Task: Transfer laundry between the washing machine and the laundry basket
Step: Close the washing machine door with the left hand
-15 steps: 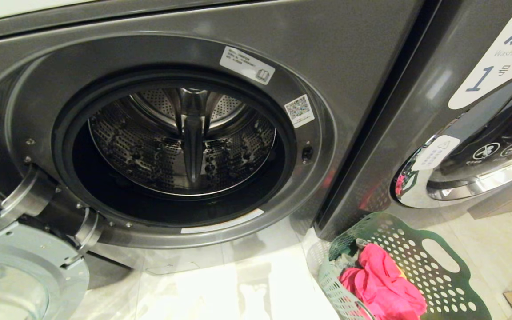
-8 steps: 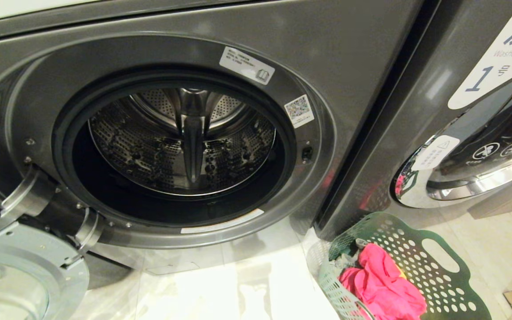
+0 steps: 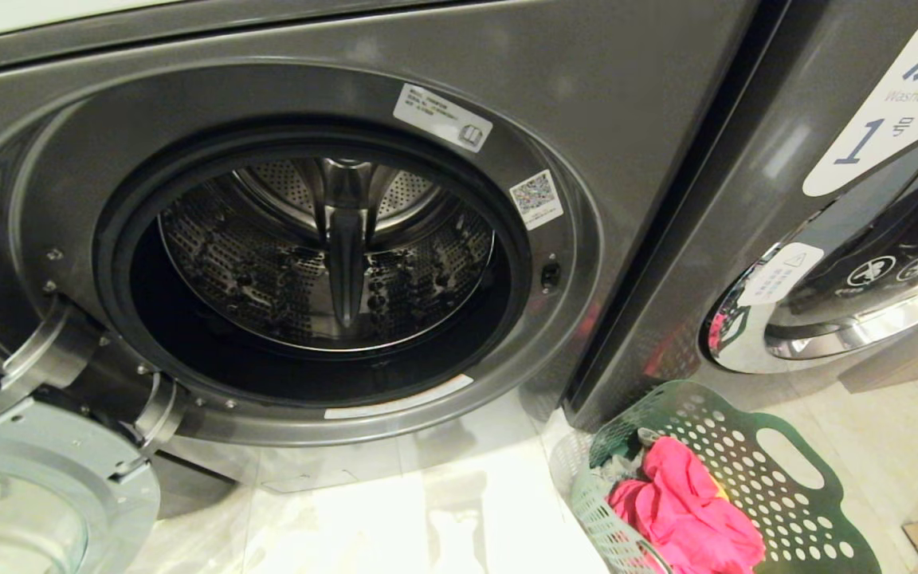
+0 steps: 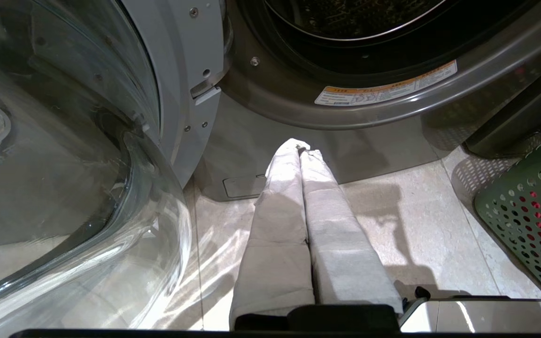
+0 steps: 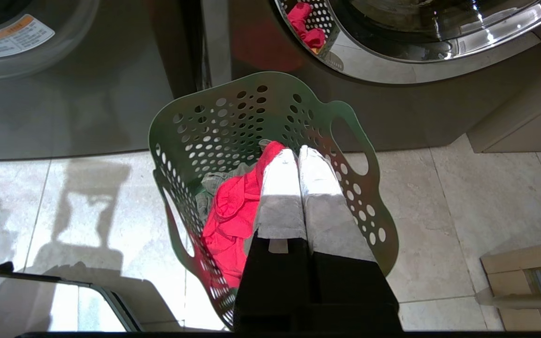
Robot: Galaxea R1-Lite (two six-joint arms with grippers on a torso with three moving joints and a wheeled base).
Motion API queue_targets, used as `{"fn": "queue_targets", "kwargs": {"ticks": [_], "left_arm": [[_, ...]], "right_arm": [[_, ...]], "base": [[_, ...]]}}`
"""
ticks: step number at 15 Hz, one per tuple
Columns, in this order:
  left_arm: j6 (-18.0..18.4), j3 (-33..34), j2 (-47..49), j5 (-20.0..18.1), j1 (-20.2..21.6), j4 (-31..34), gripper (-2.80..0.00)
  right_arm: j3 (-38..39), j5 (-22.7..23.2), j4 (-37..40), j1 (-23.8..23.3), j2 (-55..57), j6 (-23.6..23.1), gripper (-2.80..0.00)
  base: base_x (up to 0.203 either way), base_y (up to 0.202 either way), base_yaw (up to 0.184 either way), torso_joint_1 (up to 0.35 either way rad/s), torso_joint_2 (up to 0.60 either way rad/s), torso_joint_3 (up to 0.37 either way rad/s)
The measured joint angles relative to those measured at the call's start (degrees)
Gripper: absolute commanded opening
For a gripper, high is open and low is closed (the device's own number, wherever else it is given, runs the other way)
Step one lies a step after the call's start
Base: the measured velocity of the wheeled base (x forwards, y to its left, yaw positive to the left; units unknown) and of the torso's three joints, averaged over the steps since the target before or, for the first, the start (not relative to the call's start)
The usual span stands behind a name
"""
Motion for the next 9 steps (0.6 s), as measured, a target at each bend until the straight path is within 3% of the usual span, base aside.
{"fn": "queue_targets", "kwargs": {"ticks": [9], "left_arm": [[0.0,0.0,0.0,0.0,0.0,0.1,-2.8]], "right_arm": [[0.0,-0.1,0.0,0.0,0.0,-0.2,-2.8]], "base": [[0.0,0.0,0.0,0.0,0.0,0.021]]}}
